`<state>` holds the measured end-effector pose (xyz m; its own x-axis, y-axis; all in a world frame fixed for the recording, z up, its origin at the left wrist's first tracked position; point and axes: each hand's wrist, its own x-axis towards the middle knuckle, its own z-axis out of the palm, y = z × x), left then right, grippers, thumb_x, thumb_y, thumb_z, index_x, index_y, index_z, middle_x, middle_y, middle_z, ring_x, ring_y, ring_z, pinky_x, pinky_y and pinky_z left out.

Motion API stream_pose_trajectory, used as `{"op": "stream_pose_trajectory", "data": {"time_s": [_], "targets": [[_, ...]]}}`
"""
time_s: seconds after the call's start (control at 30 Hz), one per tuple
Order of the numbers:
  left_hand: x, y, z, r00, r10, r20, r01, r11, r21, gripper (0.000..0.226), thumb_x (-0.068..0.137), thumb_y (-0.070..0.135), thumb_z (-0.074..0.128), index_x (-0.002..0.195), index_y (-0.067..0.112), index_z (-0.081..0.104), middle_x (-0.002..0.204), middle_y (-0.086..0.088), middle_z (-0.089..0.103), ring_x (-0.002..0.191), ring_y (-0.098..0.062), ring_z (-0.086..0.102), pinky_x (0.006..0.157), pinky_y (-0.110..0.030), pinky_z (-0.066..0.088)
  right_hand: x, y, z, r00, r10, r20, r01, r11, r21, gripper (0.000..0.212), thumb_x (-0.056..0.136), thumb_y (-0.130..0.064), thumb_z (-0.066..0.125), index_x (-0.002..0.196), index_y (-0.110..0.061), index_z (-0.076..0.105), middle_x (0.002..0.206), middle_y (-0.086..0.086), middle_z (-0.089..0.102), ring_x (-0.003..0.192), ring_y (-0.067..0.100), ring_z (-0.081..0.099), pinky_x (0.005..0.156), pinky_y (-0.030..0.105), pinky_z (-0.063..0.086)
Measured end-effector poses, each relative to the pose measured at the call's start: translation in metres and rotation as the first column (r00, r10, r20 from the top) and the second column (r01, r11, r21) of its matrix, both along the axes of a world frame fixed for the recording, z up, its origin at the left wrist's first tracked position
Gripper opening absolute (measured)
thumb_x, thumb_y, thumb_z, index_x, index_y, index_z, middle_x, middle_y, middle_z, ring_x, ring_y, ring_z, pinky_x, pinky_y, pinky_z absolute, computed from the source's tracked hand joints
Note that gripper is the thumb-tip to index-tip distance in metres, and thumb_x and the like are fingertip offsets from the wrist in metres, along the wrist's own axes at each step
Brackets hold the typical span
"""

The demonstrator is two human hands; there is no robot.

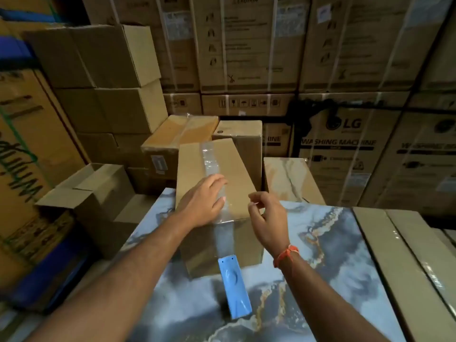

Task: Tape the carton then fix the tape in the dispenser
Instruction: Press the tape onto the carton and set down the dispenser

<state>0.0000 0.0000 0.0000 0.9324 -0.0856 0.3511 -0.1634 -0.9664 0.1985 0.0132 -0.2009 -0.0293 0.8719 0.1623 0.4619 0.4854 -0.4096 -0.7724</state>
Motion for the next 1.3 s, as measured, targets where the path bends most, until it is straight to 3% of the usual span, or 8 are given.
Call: {"op": "stream_pose_trajectory", "data": {"time_s": [0.07, 0.13, 0.27, 0.5, 0.73, 0.9, 1.17, 1.3], "targets": [[0.013, 0.007, -0.008, 0.995, 0.001, -0.096, -0.001, 1.000, -0.004, 0.053, 0.101, 0.038, 0.050, 0.151, 0.020, 0.044, 0.159, -0.002, 0.041, 0.142, -0.020, 0.042, 0.115, -0.039, 0.040, -0.008, 0.009, -0.017, 0.999, -0.028, -0.037, 0.027, 0.999, -0.019, 0.018, 0.089, -0.014, 0.061, 0.106, -0.015, 0.069, 0.100, -0.002, 0.067, 0.082, 0.006, 0.061, 0.071, 0.003, 0.041], [0.027, 0.016, -0.016, 0.973, -0.050, -0.224, 0.053, 0.999, 0.009, 0.058, 0.101, 0.044, 0.046, 0.154, 0.022, 0.040, 0.163, -0.003, 0.035, 0.148, -0.023, 0.035, 0.119, -0.043, 0.035, -0.021, 0.016, -0.037, 0.995, -0.054, -0.081, 0.049, 0.997, -0.060, 0.017, 0.086, -0.011, 0.063, 0.102, -0.014, 0.069, 0.097, -0.003, 0.067, 0.080, 0.005, 0.058, 0.072, -0.001, 0.036], [0.052, 0.033, -0.043, 0.877, -0.190, -0.440, 0.228, 0.973, 0.034, 0.078, 0.093, 0.065, 0.025, 0.161, 0.026, 0.024, 0.171, -0.004, 0.017, 0.158, -0.026, 0.011, 0.127, -0.051, 0.018, -0.048, 0.020, -0.082, 0.959, -0.147, -0.242, 0.128, 0.987, -0.092, 0.019, 0.081, -0.007, 0.063, 0.097, -0.017, 0.068, 0.094, -0.003, 0.068, 0.079, 0.008, 0.062, 0.072, 0.016, 0.044], [0.067, 0.032, -0.060, 0.895, -0.245, -0.373, 0.278, 0.960, 0.035, 0.065, 0.104, 0.056, 0.033, 0.162, 0.036, 0.013, 0.173, 0.004, 0.001, 0.159, -0.020, -0.001, 0.127, -0.046, 0.002, -0.085, 0.013, -0.135, 0.848, -0.213, -0.486, 0.169, 0.977, -0.133, 0.016, 0.078, -0.024, 0.066, 0.094, -0.026, 0.062, 0.097, -0.009, 0.065, 0.095, 0.012, 0.062, 0.077, 0.035, 0.053], [0.071, 0.035, -0.066, 0.900, -0.251, -0.356, 0.281, 0.959, 0.033, 0.066, 0.101, 0.059, 0.031, 0.162, 0.038, 0.015, 0.173, 0.004, 0.002, 0.159, -0.018, 0.000, 0.128, -0.046, 0.003, -0.086, 0.016, -0.145, 0.773, -0.155, -0.615, 0.086, 0.986, -0.141, 0.025, 0.082, -0.038, 0.061, 0.103, -0.027, 0.053, 0.107, 0.003, 0.061, 0.100, 0.018, 0.057, 0.083, 0.034, 0.048], [0.069, 0.034, -0.067, 0.907, -0.242, -0.346, 0.267, 0.963, 0.027, 0.066, 0.100, 0.059, 0.030, 0.162, 0.038, 0.016, 0.173, 0.005, 0.004, 0.159, -0.017, 0.001, 0.128, -0.046, 0.004, -0.080, 0.018, -0.148, 0.715, -0.125, -0.688, -0.026, 0.978, -0.205, 0.039, 0.091, -0.040, 0.064, 0.114, -0.024, 0.037, 0.098, 0.011, 0.069, 0.084, 0.027, 0.065, 0.063, 0.029, 0.048], [0.068, 0.034, -0.065, 0.907, -0.230, -0.353, 0.254, 0.967, 0.024, 0.064, 0.102, 0.058, 0.031, 0.161, 0.040, 0.016, 0.173, 0.008, 0.004, 0.159, -0.015, 0.001, 0.128, -0.044, 0.004, -0.085, 0.017, -0.160, 0.688, -0.018, -0.726, -0.043, 0.997, -0.066, 0.043, 0.093, -0.041, 0.064, 0.118, -0.030, 0.031, 0.091, 0.022, 0.070, 0.081, 0.036, 0.070, 0.072, 0.044, 0.056], [0.067, 0.033, -0.064, 0.906, -0.232, -0.355, 0.256, 0.966, 0.021, 0.064, 0.102, 0.057, 0.031, 0.162, 0.039, 0.015, 0.173, 0.008, 0.005, 0.159, -0.014, 0.001, 0.128, -0.044, 0.004, -0.090, 0.016, -0.166, 0.680, 0.074, -0.729, -0.029, 0.997, 0.075, 0.039, 0.095, -0.035, 0.064, 0.117, -0.036, 0.032, 0.086, 0.022, 0.068, 0.070, 0.022, 0.061, 0.066, 0.032, 0.053]]}}
